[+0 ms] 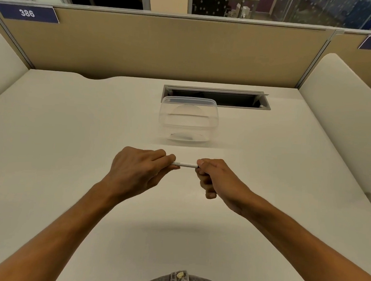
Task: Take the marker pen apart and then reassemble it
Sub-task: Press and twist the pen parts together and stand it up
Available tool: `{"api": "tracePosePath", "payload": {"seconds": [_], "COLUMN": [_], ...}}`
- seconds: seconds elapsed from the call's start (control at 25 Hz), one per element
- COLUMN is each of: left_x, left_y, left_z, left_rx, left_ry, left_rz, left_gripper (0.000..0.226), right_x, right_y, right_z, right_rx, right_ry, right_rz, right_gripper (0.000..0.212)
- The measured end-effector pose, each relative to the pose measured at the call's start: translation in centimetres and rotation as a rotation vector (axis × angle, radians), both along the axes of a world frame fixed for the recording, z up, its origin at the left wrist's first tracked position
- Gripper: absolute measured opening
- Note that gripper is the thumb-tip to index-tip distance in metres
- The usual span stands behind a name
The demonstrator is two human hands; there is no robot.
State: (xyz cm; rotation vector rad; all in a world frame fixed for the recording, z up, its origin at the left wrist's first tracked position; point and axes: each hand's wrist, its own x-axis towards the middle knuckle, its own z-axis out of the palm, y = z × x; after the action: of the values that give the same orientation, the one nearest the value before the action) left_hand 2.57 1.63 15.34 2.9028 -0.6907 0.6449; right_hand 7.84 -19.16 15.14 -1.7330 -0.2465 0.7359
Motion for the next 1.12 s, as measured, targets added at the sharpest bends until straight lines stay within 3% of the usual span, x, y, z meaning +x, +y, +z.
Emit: {"api": "tracePosePath", "payload": {"seconds": [0.12,0.2,0.28,0.44,0.52,0.64,0.76,0.88,1.04,1.12], "left_x": [0.1,0.4,0.7,1.1,1.1,1.1,0.9,0.7,0.4,0.3], "left_y": [0.1,0.1,0.1,0.5,0.7,0.8,0.8,0.8,0.5,0.4], "left_z": [0.0,0.1,0.1,0.0,-0.2,-0.3,-0.2,0.2,0.7,0.7], "left_rx": [-0.002,-0.097,-0.230,-0.503,-0.593,-0.648,-0.625,-0.533,-0.249,-0.224], "left_ry": [0.020,0.068,0.126,0.326,0.407,0.448,0.399,0.307,0.092,0.077], "left_rz": [-0.007,0.005,0.040,0.071,0.051,0.011,0.006,0.031,0.034,0.024], "left_gripper": [0.032,0.034,0.034,0.027,0.028,0.028,0.026,0.030,0.033,0.033], "right_x": [0.2,0.1,-0.2,0.2,0.6,1.2,1.2,1.0,0.9,0.8], "right_y": [-0.1,0.1,0.3,-0.4,-0.7,-0.8,-0.5,-0.1,0.2,0.0], "right_z": [0.1,-0.1,-0.7,-1.2,-1.4,-1.9,-2.0,-2.0,-1.5,-1.2], "right_rx": [0.009,0.007,-0.052,-0.368,-0.336,-0.264,-0.195,-0.149,0.063,0.148], "right_ry": [0.074,-0.061,-0.392,-1.188,-1.359,-1.450,-1.369,-1.122,-0.503,-0.271], "right_rz": [-0.004,-0.030,-0.059,-0.021,0.029,0.035,0.037,0.031,0.049,0.044], "right_gripper": [0.042,0.045,0.042,0.029,0.032,0.038,0.032,0.030,0.044,0.050]}}
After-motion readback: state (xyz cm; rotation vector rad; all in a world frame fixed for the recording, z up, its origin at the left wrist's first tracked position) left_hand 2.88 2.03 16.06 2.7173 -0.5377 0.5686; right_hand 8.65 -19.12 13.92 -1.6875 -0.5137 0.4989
